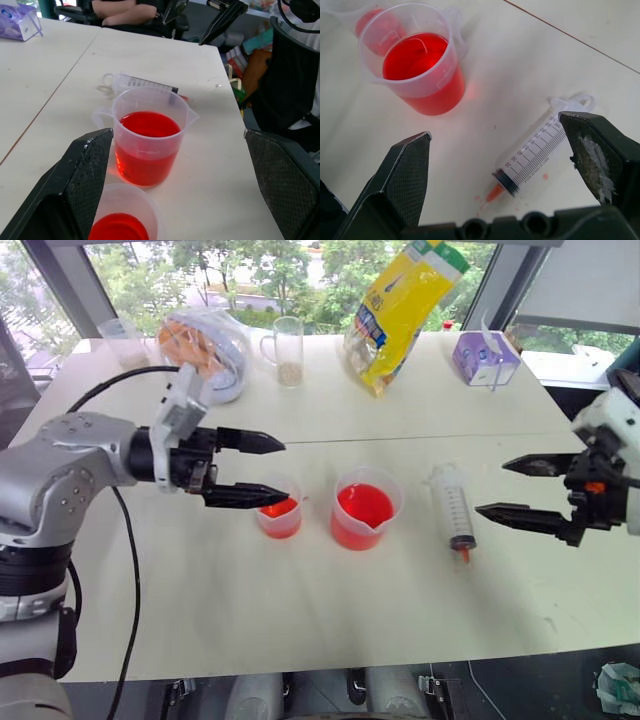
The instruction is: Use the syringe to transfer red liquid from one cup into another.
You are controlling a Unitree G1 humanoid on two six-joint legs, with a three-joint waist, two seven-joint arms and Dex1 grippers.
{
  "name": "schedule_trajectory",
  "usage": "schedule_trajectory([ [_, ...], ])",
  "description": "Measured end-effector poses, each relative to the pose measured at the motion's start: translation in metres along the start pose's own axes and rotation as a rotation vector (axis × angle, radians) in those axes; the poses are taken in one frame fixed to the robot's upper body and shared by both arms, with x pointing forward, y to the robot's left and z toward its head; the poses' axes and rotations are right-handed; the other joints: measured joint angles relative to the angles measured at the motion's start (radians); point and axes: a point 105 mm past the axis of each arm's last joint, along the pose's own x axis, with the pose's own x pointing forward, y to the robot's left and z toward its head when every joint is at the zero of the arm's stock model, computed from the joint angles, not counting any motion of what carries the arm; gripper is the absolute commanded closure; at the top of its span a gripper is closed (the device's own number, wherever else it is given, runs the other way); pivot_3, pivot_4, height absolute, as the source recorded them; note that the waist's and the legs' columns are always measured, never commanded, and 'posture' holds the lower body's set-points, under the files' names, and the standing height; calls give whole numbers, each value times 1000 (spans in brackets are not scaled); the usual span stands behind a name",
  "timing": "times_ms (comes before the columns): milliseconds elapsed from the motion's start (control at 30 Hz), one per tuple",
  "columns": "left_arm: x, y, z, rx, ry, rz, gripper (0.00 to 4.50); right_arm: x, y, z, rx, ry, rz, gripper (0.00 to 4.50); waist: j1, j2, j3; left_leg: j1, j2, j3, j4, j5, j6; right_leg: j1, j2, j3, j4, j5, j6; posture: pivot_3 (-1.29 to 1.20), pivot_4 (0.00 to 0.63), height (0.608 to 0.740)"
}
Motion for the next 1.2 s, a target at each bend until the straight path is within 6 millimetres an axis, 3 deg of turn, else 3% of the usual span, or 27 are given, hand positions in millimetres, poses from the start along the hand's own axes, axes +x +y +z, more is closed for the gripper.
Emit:
schedule_trajectory([
  [267,11,3,0,14,-45,-28,164,-1,-2,-5,17,32,-33,50,0,0,0,0,0,0,0,0,0,0,0,0,0,0,0,0,150,740],
  [833,11,7,1,18,-51,-45,164,9,-16,-10,122,103,-96,50,-2,0,0,0,0,0,0,0,0,0,0,0,0,0,0,0,150,740],
  [933,11,7,1,20,-52,-45,164,21,-28,-11,199,110,-119,50,-7,0,0,1,0,0,1,0,0,0,0,1,1,0,0,0,150,740],
  [1000,12,6,1,21,-51,-51,164,42,-37,-16,293,143,-122,50,-11,0,0,1,0,1,1,0,0,0,1,1,1,1,-1,0,150,740],
  [1200,15,7,1,23,-52,-47,164,89,-57,-44,523,314,-172,50,-3,0,0,-1,-1,1,1,0,-1,-1,1,1,1,1,-1,0,150,740],
])
